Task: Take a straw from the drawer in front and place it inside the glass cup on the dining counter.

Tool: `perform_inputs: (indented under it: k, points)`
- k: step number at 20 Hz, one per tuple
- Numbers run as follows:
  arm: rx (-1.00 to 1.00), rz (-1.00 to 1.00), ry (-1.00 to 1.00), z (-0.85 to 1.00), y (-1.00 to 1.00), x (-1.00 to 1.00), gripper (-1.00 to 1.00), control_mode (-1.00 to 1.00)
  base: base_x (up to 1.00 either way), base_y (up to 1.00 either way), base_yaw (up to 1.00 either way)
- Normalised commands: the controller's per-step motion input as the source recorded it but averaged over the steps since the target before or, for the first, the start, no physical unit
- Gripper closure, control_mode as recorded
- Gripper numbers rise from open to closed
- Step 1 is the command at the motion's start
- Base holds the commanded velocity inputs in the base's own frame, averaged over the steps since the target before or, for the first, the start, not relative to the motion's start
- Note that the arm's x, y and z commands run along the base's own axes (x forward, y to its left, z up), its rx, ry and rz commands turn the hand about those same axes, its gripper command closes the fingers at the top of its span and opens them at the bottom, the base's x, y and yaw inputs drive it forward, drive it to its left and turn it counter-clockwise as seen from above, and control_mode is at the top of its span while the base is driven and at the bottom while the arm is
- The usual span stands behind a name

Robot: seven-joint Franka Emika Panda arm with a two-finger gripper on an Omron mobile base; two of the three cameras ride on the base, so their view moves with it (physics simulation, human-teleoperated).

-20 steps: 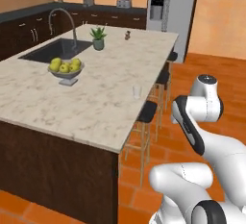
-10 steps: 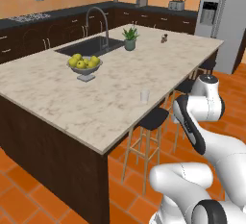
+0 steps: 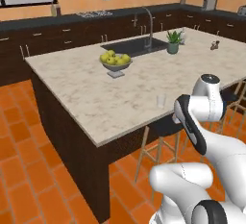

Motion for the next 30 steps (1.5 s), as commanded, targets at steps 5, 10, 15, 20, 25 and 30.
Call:
perform_inputs:
  k: [5, 10, 15, 20, 25, 30]
  points:
    - [0.0, 0.0, 0.0, 0.0, 0.0, 0.0, 1.0, 1.0, 0.0, -0.7, 0.6]
    - [0.0, 0.0, 0.0, 0.0, 0.0, 0.0, 1.0, 1.0, 0.0, -0.73, 0.58]
    - [0.0, 0.0, 0.0, 0.0, 0.0, 0.0, 1.0, 1.0, 0.18, -0.45, 0.47]
    - [0.0, 0.0, 0.0, 0.0, 0.0, 0.0, 1.0, 1.0, 0.71, -0.05, 0.19]
    - [0.0, 0.0, 0.0, 0.0, 0.0, 0.0, 1.0, 1.0, 0.99, -0.29, 0.04]
    - [0.05, 0.01, -0.09, 0.33, 0.0, -0.23, 1.0, -1.0, 0.26, -0.01, 0.02]
